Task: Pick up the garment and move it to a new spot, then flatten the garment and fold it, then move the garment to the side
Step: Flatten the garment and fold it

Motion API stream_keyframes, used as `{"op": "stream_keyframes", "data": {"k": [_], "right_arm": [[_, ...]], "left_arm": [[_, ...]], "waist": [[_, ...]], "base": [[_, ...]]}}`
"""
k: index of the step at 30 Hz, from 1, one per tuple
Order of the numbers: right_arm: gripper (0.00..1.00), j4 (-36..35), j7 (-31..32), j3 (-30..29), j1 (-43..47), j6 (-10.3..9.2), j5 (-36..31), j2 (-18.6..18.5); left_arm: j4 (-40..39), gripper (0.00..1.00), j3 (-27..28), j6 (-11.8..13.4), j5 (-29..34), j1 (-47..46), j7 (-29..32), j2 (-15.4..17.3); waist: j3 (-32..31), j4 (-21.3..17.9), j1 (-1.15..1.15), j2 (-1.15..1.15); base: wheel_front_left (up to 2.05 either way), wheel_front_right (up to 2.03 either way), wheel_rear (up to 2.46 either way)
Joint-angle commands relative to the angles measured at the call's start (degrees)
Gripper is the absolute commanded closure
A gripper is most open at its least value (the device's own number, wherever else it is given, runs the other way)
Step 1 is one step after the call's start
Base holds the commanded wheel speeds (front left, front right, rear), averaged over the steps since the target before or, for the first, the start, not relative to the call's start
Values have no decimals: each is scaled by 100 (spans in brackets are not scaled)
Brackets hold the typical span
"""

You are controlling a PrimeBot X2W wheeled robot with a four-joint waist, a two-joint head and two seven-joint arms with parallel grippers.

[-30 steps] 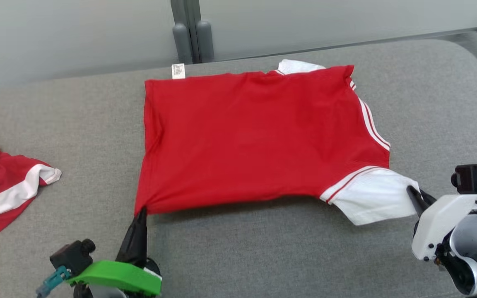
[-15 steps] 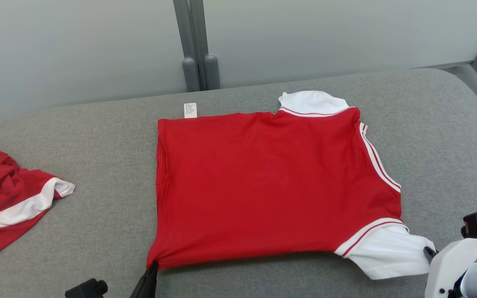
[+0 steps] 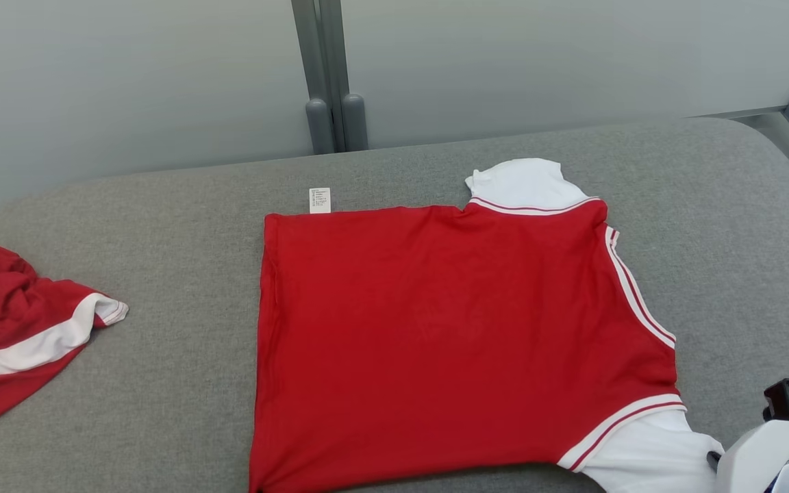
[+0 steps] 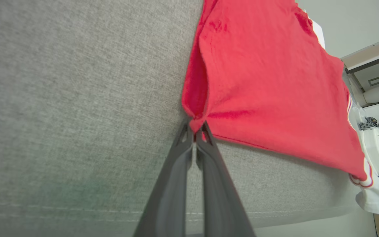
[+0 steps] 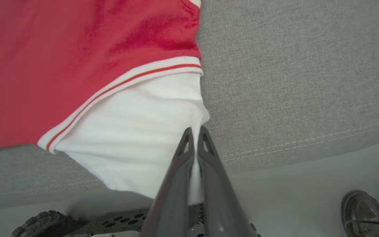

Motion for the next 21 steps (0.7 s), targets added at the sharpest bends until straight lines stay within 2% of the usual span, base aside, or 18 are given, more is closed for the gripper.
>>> {"op": "stream_keyframes", "data": {"k": [1,9,21], "right_arm": [[100,-74,-71,-73,1,-10,54,-32],[100,35,-405,-11,-610,-9,265,-62],[100,1002,-784,410,-1915,-8,534,-180]], "left_arm": [[-74,100,72,-1,-118,97,-17,-12],[-502,100,95,-70,-290,-275,67,-165],[-676,100,197,252,-397,-1054,276,-350]], "waist": [[12,2,1,0],[61,-24,1,0],[185,-60,1,0]], "base": [[0,0,0],[0,0,0],[0,0,0]]}}
